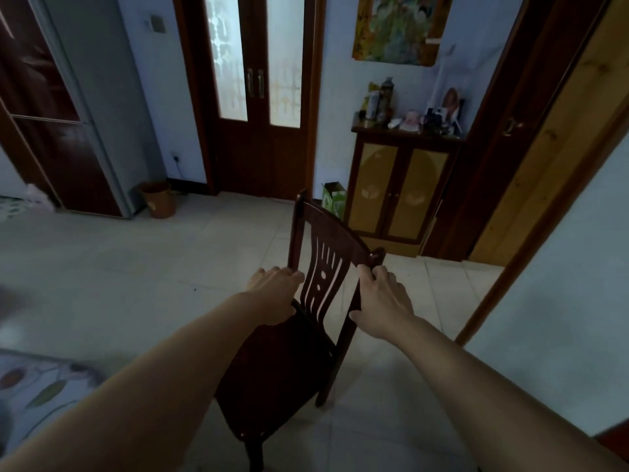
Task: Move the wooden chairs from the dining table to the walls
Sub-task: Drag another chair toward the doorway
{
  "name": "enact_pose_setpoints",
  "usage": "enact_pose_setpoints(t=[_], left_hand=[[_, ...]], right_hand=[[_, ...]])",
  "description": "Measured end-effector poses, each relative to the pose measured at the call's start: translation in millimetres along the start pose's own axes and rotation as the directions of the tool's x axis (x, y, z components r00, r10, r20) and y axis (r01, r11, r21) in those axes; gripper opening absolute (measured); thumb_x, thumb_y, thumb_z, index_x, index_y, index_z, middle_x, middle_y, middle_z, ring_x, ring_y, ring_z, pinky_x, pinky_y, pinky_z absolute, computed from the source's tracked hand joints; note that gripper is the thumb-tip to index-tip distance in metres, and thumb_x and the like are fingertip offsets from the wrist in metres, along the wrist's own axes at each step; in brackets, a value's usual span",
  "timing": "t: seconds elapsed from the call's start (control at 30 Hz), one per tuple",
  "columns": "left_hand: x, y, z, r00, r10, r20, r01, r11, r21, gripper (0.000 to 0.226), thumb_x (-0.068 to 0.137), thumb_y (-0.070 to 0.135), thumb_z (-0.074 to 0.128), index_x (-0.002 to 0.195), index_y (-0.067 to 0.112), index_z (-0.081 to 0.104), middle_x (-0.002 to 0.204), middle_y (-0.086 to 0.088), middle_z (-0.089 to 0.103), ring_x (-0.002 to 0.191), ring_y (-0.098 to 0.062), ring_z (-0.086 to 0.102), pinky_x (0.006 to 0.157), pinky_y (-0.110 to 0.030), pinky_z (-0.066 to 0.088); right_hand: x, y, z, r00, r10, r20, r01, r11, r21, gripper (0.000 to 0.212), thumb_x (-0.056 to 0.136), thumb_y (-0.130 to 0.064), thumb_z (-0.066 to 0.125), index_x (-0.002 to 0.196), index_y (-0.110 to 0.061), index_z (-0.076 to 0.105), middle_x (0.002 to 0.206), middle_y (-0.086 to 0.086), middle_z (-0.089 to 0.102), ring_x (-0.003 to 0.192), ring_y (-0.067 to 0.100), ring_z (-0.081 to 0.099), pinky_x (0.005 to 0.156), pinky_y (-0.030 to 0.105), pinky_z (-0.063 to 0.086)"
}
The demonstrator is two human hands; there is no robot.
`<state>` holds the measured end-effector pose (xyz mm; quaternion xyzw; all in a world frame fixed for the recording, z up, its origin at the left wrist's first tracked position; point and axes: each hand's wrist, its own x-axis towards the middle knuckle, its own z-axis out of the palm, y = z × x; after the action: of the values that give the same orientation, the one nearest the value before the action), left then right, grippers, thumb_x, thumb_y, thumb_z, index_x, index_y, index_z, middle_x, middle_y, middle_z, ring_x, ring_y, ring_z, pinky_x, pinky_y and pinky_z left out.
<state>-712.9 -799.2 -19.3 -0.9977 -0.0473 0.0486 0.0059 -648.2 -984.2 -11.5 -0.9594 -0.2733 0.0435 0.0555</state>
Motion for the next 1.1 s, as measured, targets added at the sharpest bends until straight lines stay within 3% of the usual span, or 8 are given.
enact_pose_setpoints(t=[0.4,0.67,0.77,0.9,1.0,1.1], left_hand=[[210,-32,5,0.998,0.061,-0.033,-0.061,0.998,-0.010,0.057,0.081,0.017,0.062,0.134,0.021,0.041,0.135,-0.003,0.047,0.123,-0.023,0.046,0.101,-0.039,0.037],[325,-47,28,0.997,0.080,-0.019,-0.078,0.994,0.072,0.073,0.078,0.016,0.068,0.142,0.019,0.032,0.150,-0.005,0.031,0.138,-0.024,0.028,0.108,-0.044,0.032],[353,-53,36,0.992,0.124,0.015,-0.125,0.984,0.129,0.065,0.082,0.018,0.064,0.140,0.018,0.033,0.149,-0.006,0.032,0.139,-0.025,0.025,0.109,-0.046,0.027],[383,-55,45,0.971,0.238,0.034,-0.240,0.953,0.185,0.034,0.085,0.017,0.057,0.119,0.016,0.050,0.128,-0.005,0.052,0.127,-0.023,0.041,0.106,-0.044,0.027],[398,-59,49,0.914,0.405,-0.015,-0.391,0.892,0.226,0.008,0.088,0.017,0.055,0.096,0.017,0.055,0.101,-0.001,0.062,0.100,-0.020,0.056,0.093,-0.035,0.036],[407,-65,47,0.855,0.518,0.026,-0.509,0.830,0.228,0.004,0.087,0.013,0.056,0.090,0.017,0.055,0.092,-0.001,0.063,0.087,-0.018,0.059,0.075,-0.030,0.041]], right_hand=[[199,35,12,0.999,0.016,0.028,-0.018,0.999,0.050,0.077,0.080,-0.034,0.067,0.139,-0.015,0.022,0.136,0.015,0.034,0.122,0.033,0.038,0.102,0.041,0.036],[297,51,50,0.988,0.029,0.154,-0.044,0.995,0.093,0.080,0.083,-0.041,0.064,0.143,-0.013,0.018,0.140,0.014,0.033,0.126,0.032,0.035,0.102,0.042,0.034],[315,51,64,0.984,0.062,0.170,-0.079,0.993,0.092,0.073,0.082,-0.039,0.065,0.138,-0.013,0.025,0.134,0.013,0.040,0.121,0.031,0.042,0.095,0.041,0.040],[328,45,79,0.984,0.135,0.118,-0.148,0.982,0.116,0.039,0.087,-0.029,0.062,0.115,-0.012,0.042,0.107,0.009,0.061,0.093,0.026,0.061,0.065,0.032,0.041],[333,44,86,0.985,0.167,0.034,-0.170,0.979,0.113,0.029,0.088,-0.033,0.060,0.102,-0.013,0.045,0.095,0.006,0.066,0.082,0.024,0.064,0.060,0.029,0.037],[334,44,87,0.987,0.163,0.010,-0.163,0.981,0.102,0.033,0.086,-0.039,0.062,0.099,-0.014,0.045,0.091,0.006,0.065,0.081,0.026,0.065,0.059,0.030,0.036]])
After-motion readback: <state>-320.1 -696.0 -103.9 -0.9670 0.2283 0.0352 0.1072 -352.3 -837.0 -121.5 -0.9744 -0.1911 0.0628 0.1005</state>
